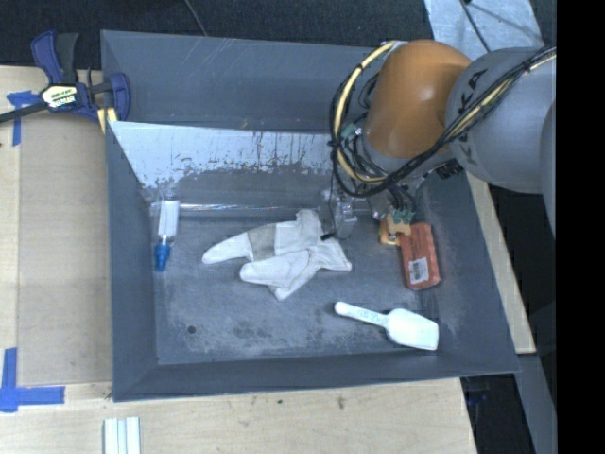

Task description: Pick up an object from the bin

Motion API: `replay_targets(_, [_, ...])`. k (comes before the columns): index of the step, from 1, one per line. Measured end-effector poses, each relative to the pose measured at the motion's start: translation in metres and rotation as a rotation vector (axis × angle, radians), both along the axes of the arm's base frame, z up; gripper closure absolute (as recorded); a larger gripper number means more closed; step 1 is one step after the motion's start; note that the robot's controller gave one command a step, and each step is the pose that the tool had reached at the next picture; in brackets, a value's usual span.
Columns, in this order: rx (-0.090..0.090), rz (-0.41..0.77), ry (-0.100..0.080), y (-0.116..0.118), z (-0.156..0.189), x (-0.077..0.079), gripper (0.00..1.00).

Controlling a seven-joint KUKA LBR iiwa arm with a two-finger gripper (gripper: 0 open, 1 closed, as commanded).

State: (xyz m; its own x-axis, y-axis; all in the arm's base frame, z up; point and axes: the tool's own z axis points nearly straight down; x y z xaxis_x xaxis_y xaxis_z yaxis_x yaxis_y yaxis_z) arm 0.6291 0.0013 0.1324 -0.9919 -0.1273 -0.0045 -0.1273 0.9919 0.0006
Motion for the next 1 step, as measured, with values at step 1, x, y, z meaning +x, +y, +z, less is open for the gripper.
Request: replay_targets(1, [-0.001, 0.0, 0.0, -0.0007, -0.0002, -0.0001, 0.0])
